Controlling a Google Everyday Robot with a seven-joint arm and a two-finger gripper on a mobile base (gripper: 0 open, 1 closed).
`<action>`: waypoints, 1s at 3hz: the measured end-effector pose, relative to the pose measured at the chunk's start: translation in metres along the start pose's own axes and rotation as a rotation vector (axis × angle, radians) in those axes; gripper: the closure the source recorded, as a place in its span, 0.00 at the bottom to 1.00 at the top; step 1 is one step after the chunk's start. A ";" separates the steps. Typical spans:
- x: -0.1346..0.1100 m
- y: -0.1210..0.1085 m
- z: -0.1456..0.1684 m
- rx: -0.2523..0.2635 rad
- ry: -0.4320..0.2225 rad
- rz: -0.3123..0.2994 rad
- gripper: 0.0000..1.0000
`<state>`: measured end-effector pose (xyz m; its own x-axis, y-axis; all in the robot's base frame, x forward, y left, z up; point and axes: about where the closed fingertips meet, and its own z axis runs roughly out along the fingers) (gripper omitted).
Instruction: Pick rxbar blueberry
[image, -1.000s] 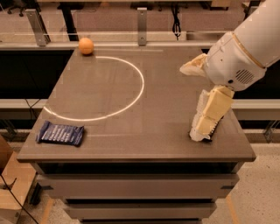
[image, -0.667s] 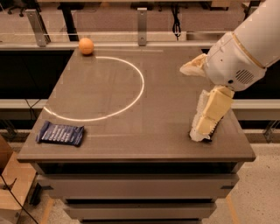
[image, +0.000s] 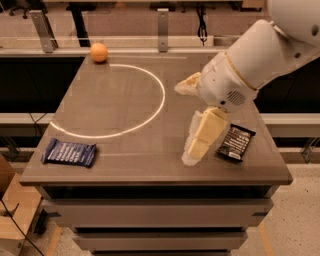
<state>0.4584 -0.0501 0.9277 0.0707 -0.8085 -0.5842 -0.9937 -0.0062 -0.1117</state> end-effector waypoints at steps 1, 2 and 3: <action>-0.027 -0.001 0.038 -0.057 -0.084 -0.031 0.00; -0.055 0.002 0.074 -0.125 -0.157 -0.060 0.00; -0.085 0.006 0.116 -0.211 -0.226 -0.104 0.00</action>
Offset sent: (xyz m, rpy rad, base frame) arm 0.0006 0.1361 -0.0456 0.2262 0.1194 0.2195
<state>0.4567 0.0870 0.8841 0.1666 -0.6460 -0.7449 -0.9746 -0.2225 -0.0251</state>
